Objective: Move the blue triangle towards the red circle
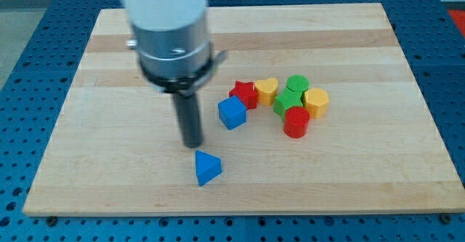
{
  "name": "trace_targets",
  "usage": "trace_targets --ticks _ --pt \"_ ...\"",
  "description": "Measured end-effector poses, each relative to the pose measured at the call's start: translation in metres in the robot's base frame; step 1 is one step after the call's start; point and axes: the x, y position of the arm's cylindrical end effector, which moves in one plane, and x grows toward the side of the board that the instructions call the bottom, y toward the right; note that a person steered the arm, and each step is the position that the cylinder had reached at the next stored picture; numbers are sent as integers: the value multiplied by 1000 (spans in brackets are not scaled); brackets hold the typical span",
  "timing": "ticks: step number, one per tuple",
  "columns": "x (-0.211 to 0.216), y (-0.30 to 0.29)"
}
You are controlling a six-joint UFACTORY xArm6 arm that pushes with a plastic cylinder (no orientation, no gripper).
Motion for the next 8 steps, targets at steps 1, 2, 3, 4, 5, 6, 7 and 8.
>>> trace_targets --ticks 1,2,3,4,5,6,7,8 --pt "27 -39" --pt "64 -32" --pt "69 19" --pt "64 68" --pt "45 89" --pt "38 102" --pt "38 109" --pt "38 112"
